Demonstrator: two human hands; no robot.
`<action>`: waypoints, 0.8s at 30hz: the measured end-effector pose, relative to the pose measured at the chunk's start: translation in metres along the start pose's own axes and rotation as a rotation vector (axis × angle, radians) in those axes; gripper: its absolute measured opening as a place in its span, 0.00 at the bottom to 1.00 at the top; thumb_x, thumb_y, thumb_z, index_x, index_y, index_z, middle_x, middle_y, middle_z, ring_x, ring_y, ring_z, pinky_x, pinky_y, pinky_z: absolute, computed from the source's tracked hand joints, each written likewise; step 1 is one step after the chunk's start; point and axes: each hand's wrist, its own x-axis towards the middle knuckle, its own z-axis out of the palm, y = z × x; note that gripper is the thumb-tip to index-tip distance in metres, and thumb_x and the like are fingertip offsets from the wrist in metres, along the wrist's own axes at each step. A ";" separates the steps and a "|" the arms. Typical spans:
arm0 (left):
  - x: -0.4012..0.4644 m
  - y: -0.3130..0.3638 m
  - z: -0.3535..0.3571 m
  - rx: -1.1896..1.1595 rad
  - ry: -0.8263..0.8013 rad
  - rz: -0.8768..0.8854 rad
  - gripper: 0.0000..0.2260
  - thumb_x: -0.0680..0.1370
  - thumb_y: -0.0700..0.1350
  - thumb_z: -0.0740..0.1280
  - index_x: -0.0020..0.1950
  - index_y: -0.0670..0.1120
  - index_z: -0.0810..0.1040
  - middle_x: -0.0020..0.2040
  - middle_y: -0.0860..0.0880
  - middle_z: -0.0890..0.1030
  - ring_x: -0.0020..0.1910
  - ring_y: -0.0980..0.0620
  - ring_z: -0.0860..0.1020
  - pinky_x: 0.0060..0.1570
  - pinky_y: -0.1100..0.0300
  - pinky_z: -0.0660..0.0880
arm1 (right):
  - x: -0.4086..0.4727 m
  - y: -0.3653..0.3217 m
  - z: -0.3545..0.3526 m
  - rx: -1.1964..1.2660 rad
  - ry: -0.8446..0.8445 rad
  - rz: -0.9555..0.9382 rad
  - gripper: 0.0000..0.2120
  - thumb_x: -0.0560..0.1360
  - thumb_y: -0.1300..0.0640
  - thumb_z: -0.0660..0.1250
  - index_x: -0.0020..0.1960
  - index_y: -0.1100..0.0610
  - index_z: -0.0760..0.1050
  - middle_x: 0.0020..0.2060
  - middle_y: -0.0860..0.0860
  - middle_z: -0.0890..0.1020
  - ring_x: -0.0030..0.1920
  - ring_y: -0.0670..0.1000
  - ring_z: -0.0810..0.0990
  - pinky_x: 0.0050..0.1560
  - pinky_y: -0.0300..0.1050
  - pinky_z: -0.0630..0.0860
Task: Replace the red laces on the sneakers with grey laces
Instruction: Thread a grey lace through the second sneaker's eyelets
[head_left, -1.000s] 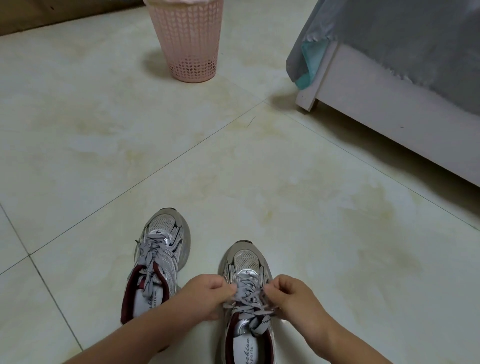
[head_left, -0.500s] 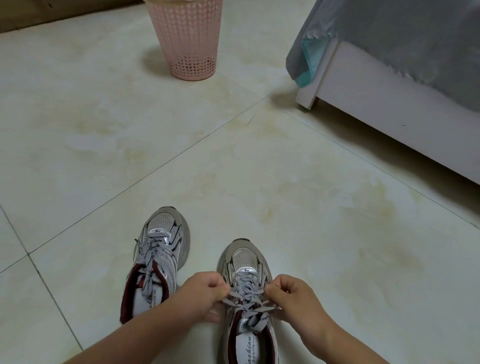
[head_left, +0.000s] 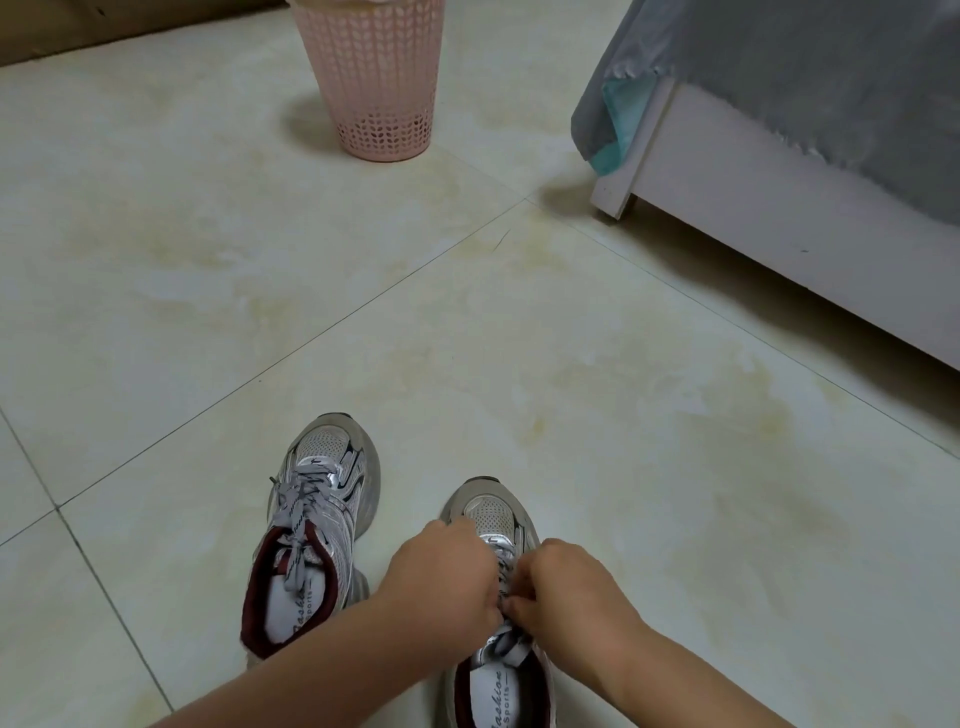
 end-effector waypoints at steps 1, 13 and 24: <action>0.000 0.000 -0.001 -0.003 -0.026 0.001 0.11 0.75 0.48 0.63 0.52 0.46 0.79 0.57 0.47 0.72 0.56 0.46 0.72 0.53 0.54 0.71 | 0.001 0.001 0.001 0.007 -0.007 -0.011 0.05 0.74 0.57 0.61 0.41 0.56 0.73 0.40 0.52 0.71 0.43 0.52 0.71 0.40 0.41 0.65; -0.014 -0.027 0.026 -0.917 -0.078 -0.090 0.14 0.77 0.33 0.59 0.33 0.47 0.67 0.42 0.47 0.71 0.40 0.51 0.71 0.47 0.58 0.75 | -0.017 0.025 0.013 0.803 0.013 0.108 0.15 0.75 0.70 0.58 0.33 0.58 0.67 0.35 0.49 0.70 0.37 0.48 0.71 0.44 0.45 0.74; -0.009 -0.025 0.021 -0.844 -0.016 -0.057 0.12 0.74 0.48 0.67 0.32 0.48 0.72 0.33 0.51 0.72 0.31 0.59 0.71 0.35 0.72 0.70 | -0.017 0.020 0.004 0.651 0.054 0.054 0.07 0.74 0.55 0.64 0.38 0.52 0.70 0.37 0.46 0.73 0.37 0.46 0.72 0.43 0.42 0.73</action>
